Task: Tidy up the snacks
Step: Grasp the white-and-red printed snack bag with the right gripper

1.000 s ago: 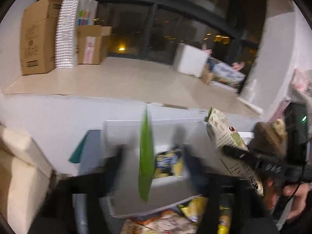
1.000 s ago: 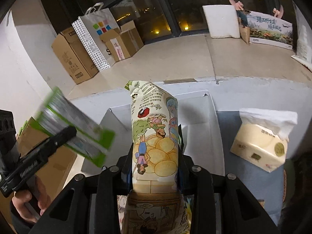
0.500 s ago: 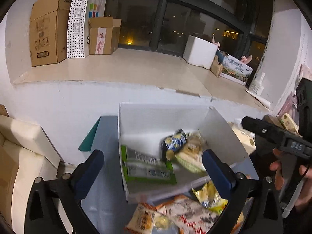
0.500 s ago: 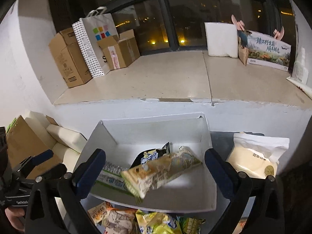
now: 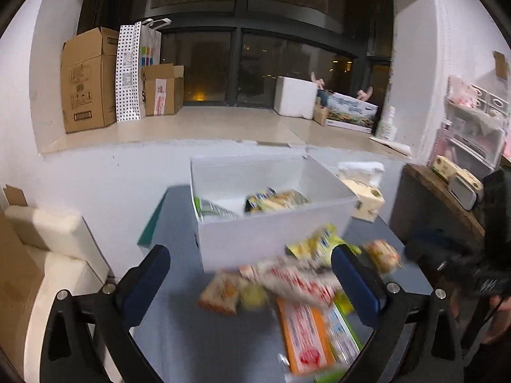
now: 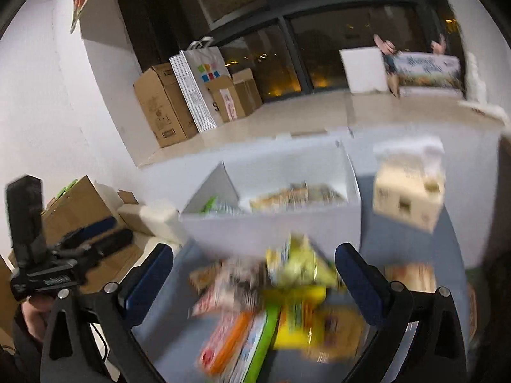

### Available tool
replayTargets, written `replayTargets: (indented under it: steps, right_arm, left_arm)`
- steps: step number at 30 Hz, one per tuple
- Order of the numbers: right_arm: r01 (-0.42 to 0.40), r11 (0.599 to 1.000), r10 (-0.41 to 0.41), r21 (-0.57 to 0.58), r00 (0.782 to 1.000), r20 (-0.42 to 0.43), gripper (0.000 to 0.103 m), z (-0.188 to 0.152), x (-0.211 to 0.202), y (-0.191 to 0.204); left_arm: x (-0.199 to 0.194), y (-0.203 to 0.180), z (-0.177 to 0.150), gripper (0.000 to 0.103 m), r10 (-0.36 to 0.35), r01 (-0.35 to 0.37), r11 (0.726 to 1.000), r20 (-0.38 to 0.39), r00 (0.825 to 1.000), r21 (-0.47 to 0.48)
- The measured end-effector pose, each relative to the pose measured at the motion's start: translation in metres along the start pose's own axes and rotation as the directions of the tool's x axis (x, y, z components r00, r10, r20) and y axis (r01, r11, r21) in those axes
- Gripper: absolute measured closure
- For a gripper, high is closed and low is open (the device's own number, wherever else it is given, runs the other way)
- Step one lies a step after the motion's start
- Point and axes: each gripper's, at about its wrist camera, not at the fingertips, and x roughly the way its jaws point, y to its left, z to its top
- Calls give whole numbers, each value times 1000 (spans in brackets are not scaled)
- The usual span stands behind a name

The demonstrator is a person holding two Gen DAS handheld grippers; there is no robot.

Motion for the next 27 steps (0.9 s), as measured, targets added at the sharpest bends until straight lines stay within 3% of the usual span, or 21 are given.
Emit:
replayTargets:
  steps: [2, 7, 13, 16, 22, 24, 27]
  right_arm:
    - [-15, 1000, 14, -10, 998, -64, 0, -22, 0, 5]
    - [9, 999, -12, -51, 998, -65, 0, -49, 8, 16]
    - [65, 984, -86, -166, 989, -123, 0, -52, 63, 32]
    - [57, 988, -82, -143, 981, -175, 0, -45, 97, 28]
    - [9, 997, -24, -74, 979, -201, 0, -30, 131, 25]
    - [19, 997, -35, -75, 974, -225, 20, -27, 137, 25]
    - [12, 993, -41, -121, 971, -237, 32, -30, 134, 31]
  left_arm:
    - [-14, -2, -17, 0, -11, 11, 1000, -6, 1000, -12]
    - [-39, -5, -48, 0, -45, 44, 998, -29, 999, -53]
    - [-43, -5, -61, 0, -57, 55, 996, -32, 998, -70]
    - [-37, -6, -65, 0, -56, 53, 997, -52, 997, -64]
    - [-19, -3, -74, 0, -57, 49, 996, -104, 993, -77]
    - [-13, -4, -78, 0, -57, 49, 996, -119, 991, -76]
    - [-6, -4, -80, 0, -64, 53, 995, -135, 989, -81]
